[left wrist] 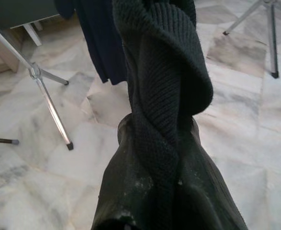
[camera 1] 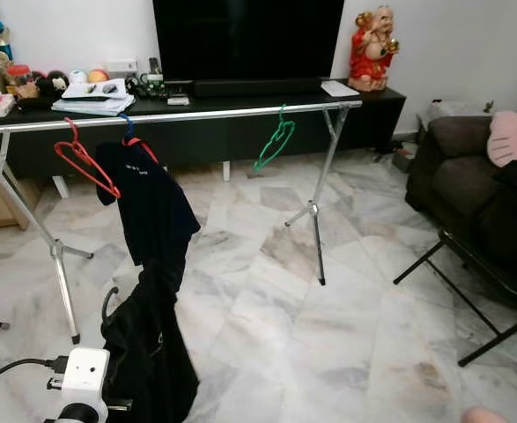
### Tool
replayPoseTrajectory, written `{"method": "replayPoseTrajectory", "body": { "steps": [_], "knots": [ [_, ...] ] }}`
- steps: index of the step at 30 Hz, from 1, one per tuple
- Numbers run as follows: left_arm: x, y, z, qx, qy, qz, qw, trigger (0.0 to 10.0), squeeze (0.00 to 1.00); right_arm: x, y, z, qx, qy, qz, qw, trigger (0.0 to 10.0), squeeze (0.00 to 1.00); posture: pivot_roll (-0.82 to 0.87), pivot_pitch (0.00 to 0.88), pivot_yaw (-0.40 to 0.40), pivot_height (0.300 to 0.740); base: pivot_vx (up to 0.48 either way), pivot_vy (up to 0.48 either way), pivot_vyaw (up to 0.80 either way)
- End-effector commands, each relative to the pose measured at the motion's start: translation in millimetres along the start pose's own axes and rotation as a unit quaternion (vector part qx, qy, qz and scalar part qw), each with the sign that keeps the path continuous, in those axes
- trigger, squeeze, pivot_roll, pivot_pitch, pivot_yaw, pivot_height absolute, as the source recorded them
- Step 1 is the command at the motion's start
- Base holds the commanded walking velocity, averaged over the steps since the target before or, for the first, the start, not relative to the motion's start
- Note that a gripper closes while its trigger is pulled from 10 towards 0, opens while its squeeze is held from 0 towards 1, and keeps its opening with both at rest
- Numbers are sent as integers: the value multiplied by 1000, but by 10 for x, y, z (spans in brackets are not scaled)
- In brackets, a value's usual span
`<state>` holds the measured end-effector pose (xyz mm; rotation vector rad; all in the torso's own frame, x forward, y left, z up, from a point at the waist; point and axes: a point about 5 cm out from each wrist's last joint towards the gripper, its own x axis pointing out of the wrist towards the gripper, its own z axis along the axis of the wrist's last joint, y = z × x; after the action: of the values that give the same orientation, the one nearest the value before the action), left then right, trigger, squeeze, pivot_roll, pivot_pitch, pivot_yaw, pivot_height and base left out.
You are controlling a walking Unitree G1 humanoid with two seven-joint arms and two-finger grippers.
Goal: Hang hanger
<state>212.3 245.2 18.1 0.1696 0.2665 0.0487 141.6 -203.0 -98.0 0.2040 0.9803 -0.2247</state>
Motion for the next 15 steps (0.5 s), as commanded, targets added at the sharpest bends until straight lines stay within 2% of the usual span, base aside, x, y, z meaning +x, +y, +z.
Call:
{"method": "replayPoseTrajectory", "body": {
  "steps": [1,8,15],
  "knots": [
    [35,21,120,16,-22,-5,1000,10000,0,4,-22,24,16,-2,-9,1000,10000,0,64,0,19,740,356,0,0],
    [44,62,150,22,-22,-10,999,10000,0,12,9,44,18,-4,-5,1000,10000,0,57,0,34,740,379,0,0],
    [76,8,193,27,-26,-23,999,10000,0,13,6,40,25,-2,-14,1000,10000,0,56,0,37,740,480,0,0]
  ]
}}
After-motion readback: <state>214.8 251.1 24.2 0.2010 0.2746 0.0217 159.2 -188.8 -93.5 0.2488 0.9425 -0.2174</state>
